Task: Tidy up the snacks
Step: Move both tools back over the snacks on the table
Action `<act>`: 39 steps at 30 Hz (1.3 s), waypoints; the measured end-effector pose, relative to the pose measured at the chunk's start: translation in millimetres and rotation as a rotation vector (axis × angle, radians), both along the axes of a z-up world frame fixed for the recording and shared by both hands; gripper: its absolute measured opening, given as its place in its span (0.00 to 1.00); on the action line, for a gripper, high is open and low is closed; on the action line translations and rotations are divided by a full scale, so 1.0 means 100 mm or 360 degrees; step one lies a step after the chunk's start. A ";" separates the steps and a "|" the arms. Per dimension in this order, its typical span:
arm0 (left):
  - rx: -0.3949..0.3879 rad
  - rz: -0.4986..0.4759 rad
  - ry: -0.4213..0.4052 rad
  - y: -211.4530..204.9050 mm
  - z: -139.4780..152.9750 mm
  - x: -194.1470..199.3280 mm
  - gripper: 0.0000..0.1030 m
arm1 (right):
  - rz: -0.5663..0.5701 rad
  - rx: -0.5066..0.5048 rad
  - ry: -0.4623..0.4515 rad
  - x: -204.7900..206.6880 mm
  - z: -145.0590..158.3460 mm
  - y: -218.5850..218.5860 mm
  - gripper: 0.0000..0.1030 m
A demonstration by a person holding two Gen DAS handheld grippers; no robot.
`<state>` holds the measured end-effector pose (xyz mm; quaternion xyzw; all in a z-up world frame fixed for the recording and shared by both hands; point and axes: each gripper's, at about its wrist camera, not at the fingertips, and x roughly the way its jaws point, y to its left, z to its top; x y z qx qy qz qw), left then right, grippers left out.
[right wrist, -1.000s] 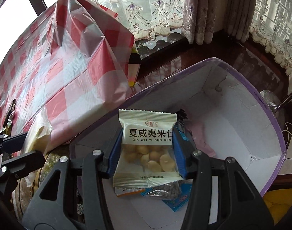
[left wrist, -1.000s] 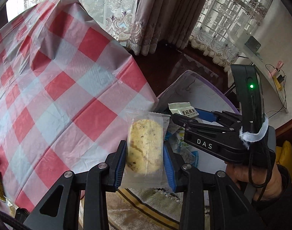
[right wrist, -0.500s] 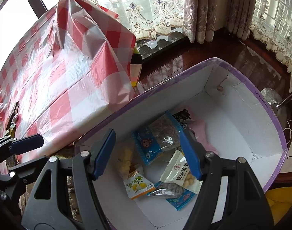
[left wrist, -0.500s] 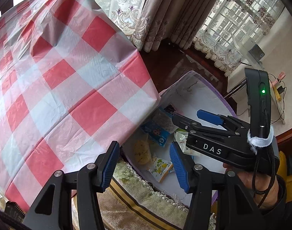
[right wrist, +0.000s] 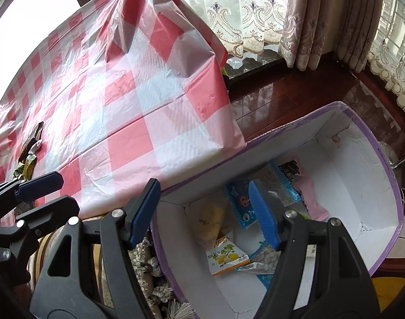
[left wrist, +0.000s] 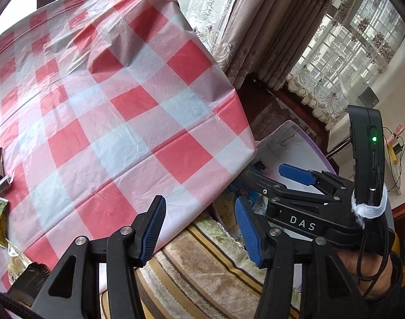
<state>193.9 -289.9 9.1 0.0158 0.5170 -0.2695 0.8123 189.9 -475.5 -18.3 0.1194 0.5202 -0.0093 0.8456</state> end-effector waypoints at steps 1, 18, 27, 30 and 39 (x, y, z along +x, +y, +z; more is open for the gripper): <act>-0.0006 0.0019 0.0000 0.05 0.00 0.00 0.54 | 0.0015 0.0000 -0.0001 0.01 0.01 0.04 0.70; -0.0143 0.0444 -0.0037 1.16 0.05 -0.03 0.54 | 0.0255 -0.0065 -0.0018 0.10 0.17 0.77 0.70; -0.0187 0.0739 -0.0053 1.93 0.02 -0.15 0.54 | 0.0492 -0.0152 -0.0064 0.10 0.29 1.30 0.70; -0.0205 0.0810 -0.0029 2.15 -0.02 -0.22 0.54 | 0.0553 -0.0153 -0.0065 0.11 0.31 1.43 0.70; -0.0272 0.0947 0.0044 2.74 -0.11 -0.49 0.54 | 0.0736 -0.0135 -0.0065 0.10 0.35 1.87 0.70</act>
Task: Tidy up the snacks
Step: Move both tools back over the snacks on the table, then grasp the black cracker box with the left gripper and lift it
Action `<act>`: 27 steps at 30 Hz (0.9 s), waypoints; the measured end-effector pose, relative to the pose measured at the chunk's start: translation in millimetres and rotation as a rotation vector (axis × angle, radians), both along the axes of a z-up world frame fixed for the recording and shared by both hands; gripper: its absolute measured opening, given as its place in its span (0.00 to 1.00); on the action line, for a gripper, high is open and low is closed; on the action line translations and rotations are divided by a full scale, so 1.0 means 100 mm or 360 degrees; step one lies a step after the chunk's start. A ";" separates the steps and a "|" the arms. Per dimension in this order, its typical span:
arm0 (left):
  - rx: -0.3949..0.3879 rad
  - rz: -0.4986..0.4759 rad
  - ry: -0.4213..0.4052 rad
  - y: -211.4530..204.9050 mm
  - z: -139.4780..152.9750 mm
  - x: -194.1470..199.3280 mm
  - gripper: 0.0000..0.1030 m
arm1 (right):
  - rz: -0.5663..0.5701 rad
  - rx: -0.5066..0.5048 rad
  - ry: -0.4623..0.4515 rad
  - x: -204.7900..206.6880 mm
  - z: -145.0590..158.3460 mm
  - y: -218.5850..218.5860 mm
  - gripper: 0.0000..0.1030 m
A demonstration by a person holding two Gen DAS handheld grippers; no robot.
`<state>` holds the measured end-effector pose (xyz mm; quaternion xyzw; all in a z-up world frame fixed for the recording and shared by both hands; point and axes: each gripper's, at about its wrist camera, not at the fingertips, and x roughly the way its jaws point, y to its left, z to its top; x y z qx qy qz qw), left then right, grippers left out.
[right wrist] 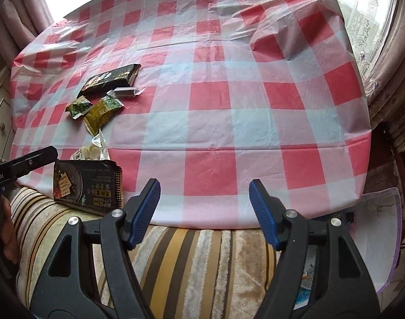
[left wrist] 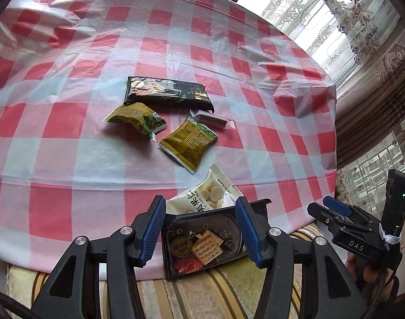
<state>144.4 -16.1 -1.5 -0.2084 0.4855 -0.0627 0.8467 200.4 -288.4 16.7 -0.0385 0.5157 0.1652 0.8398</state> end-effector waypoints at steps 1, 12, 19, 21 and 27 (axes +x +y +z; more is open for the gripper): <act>-0.0015 -0.0017 -0.0004 0.03 0.00 -0.02 0.54 | 0.0025 -0.0004 0.0003 0.00 0.00 0.05 0.70; 0.0319 -0.0533 -0.0079 -0.20 0.10 -0.06 0.74 | 0.0097 -0.0044 0.0001 0.11 0.00 0.36 0.76; 0.0711 -0.1038 -0.0068 -0.61 -0.06 0.00 0.75 | -0.0005 -0.0019 0.0011 0.13 0.02 0.17 0.76; 0.0850 -0.1184 -0.0049 -0.74 -0.14 0.00 0.75 | -0.0032 -0.0010 0.0018 0.13 0.01 0.10 0.77; 0.0894 -0.1403 -0.0052 -0.93 -0.21 0.10 0.76 | -0.0091 0.0020 0.0035 0.14 -0.01 -0.02 0.78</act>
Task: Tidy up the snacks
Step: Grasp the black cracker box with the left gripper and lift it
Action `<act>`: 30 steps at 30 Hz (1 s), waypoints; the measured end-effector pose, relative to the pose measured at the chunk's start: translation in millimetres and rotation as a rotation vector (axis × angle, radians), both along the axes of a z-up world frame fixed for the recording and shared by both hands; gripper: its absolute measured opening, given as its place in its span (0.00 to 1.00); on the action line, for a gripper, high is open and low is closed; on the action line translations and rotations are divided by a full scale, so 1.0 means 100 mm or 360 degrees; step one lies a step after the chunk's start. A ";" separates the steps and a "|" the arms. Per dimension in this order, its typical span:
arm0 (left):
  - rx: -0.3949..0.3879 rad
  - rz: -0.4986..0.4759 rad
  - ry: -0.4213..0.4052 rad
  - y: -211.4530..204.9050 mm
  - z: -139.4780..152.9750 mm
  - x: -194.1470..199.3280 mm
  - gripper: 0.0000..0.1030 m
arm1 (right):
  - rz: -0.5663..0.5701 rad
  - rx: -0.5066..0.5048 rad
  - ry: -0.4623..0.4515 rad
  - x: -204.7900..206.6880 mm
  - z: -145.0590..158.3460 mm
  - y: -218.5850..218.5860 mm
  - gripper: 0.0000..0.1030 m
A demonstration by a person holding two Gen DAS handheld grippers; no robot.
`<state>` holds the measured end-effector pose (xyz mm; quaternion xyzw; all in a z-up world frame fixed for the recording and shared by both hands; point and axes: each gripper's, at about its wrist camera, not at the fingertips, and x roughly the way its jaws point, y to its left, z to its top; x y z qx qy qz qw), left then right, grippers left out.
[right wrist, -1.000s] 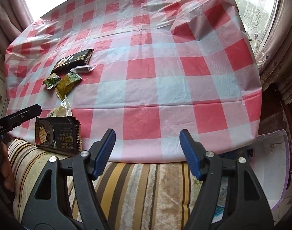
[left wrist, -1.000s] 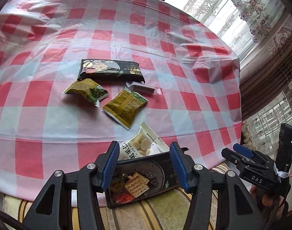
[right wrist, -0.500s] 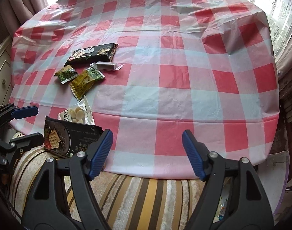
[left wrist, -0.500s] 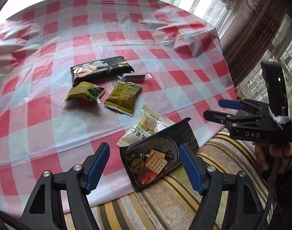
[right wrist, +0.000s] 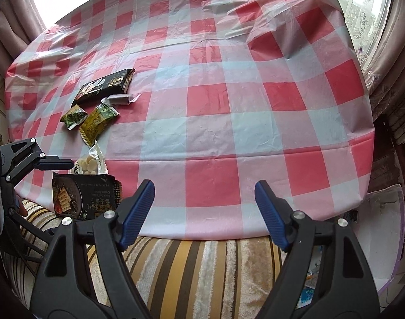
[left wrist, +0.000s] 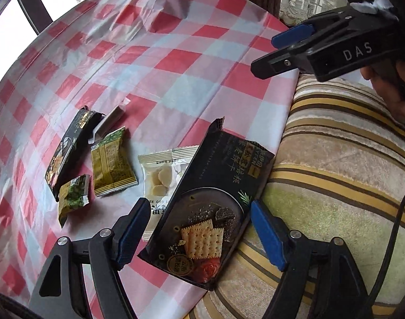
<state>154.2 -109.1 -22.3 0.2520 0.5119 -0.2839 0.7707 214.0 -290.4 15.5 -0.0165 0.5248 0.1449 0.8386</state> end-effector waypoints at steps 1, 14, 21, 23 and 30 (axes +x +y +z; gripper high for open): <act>-0.0014 0.0016 0.0031 0.00 -0.02 0.04 0.75 | -0.0002 0.0004 0.0000 0.00 0.00 0.00 0.78; -0.0331 0.0398 -0.0051 0.47 0.16 -0.07 0.41 | 0.0074 -0.0019 -0.0001 0.00 -0.02 0.19 0.78; -0.0489 0.0594 -0.0008 0.77 0.16 -0.03 0.28 | 0.0227 0.0018 0.0049 0.00 -0.05 0.56 0.78; -0.0504 0.0612 0.0007 0.79 0.14 -0.02 0.30 | 0.0266 -0.0002 0.0062 0.02 -0.09 0.68 0.78; -0.0192 0.0478 -0.0010 0.48 -0.01 -0.03 0.59 | 0.0328 -0.0079 0.0069 0.04 -0.16 0.90 0.78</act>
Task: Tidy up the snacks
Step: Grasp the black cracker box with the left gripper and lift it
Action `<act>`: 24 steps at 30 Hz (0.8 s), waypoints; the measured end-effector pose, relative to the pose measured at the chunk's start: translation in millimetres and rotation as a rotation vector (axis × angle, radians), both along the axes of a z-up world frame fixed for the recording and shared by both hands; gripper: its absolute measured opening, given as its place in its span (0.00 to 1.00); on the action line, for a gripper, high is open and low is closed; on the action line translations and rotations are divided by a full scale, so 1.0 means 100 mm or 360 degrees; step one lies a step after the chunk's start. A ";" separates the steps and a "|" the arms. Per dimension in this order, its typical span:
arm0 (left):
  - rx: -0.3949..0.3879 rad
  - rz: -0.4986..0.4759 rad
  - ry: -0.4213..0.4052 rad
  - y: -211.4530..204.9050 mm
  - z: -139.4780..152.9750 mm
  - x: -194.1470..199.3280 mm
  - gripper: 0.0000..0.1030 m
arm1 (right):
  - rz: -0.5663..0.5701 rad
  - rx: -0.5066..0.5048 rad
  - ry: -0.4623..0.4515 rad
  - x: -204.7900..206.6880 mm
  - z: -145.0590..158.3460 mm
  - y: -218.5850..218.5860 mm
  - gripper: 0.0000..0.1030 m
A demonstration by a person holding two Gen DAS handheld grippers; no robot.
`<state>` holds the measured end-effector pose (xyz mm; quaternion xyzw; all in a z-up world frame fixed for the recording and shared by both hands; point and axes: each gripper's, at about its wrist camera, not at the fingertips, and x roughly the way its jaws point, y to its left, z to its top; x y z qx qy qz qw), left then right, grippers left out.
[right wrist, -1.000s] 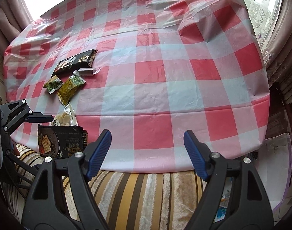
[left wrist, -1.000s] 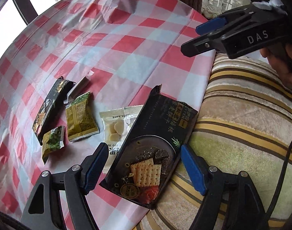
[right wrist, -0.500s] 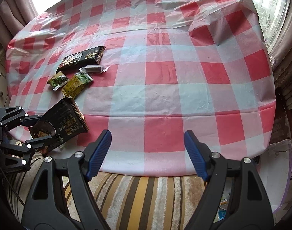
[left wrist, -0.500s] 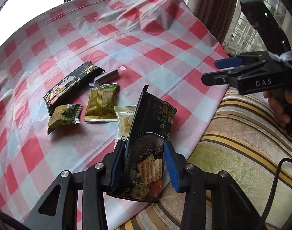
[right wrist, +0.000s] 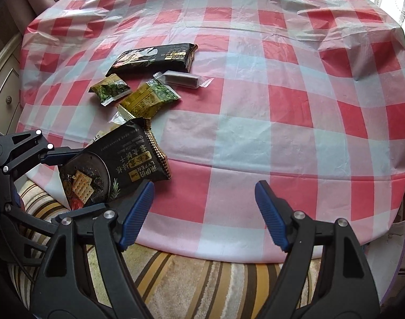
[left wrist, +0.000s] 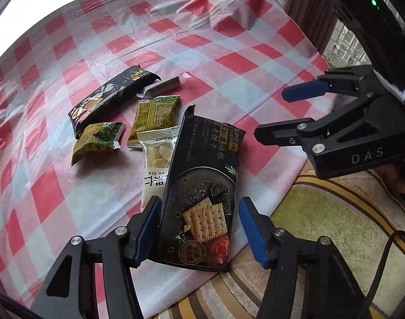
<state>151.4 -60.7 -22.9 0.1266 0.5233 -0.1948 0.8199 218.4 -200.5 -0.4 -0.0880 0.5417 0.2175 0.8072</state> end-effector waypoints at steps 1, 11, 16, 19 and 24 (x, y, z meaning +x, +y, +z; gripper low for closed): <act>0.0076 -0.0003 0.0004 -0.05 -0.05 0.00 0.59 | 0.0001 -0.0012 -0.0006 0.00 0.00 0.01 0.78; -0.0099 0.0122 -0.0099 0.20 0.14 -0.09 0.51 | -0.0069 0.0002 -0.0039 -0.02 0.08 -0.04 0.78; -0.0303 0.0489 -0.0123 0.67 0.24 -0.13 0.51 | -0.0022 0.0008 -0.0013 -0.05 0.07 0.12 0.78; -0.0371 0.0732 -0.0104 0.95 0.20 -0.13 0.51 | 0.0036 0.0027 0.0011 -0.07 0.06 0.30 0.78; -0.0449 0.0910 -0.0120 1.18 0.17 -0.17 0.51 | 0.0096 0.0046 0.0048 -0.07 0.02 0.60 0.78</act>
